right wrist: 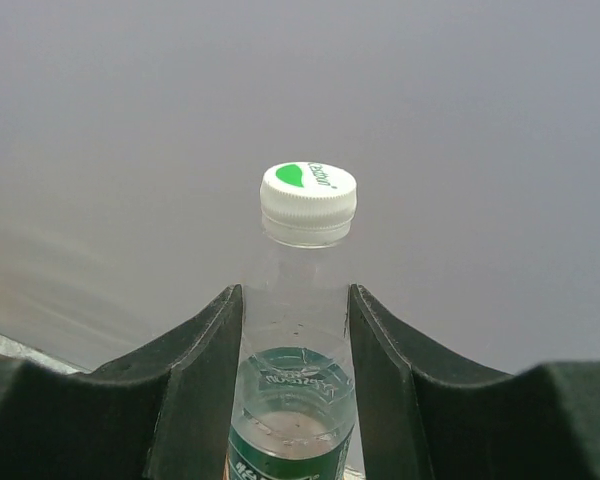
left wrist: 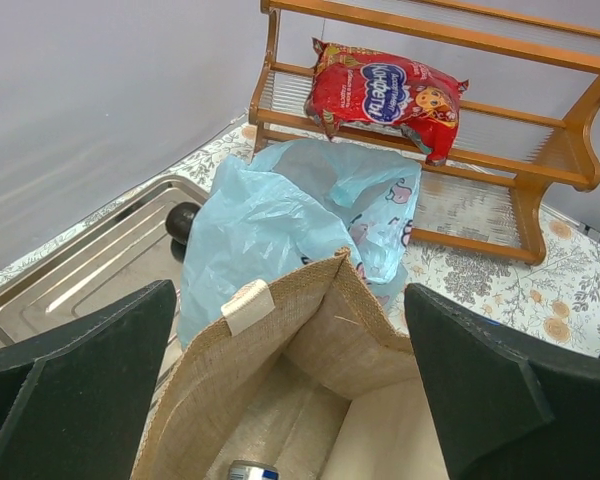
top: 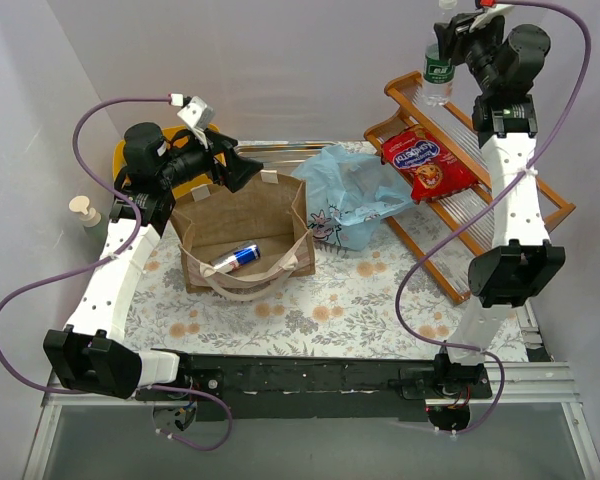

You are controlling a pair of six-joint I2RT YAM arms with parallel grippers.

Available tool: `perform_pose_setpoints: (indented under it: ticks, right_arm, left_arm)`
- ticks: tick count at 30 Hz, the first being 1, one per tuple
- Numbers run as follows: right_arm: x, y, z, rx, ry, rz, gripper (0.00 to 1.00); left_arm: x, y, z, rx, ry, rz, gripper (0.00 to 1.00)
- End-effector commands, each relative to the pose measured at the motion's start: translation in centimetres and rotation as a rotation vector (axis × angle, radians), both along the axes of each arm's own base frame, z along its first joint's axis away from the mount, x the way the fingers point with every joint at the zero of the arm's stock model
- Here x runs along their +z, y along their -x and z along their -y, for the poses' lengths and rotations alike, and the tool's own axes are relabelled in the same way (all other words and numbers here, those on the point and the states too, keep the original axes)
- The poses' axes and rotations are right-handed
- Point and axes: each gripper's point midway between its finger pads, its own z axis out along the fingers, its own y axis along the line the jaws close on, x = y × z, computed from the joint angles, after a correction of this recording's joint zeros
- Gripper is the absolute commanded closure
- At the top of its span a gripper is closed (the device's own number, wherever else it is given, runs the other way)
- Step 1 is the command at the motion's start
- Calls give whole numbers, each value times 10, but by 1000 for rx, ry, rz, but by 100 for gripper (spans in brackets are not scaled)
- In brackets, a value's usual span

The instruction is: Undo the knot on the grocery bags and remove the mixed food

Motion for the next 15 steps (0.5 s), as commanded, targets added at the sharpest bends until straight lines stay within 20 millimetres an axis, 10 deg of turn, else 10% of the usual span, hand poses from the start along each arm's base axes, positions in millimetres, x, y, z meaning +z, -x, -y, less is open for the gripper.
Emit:
perform_pose_setpoints:
  ticks: [1, 15]
  right_arm:
    - [36, -6, 14, -52, -11, 144, 99]
    - [12, -39, 13, -35, -59, 119, 99]
  left_arm:
    - [2, 8, -2, -3, 3, -7, 2]
    - [-4, 5, -8, 31, -33, -27, 2]
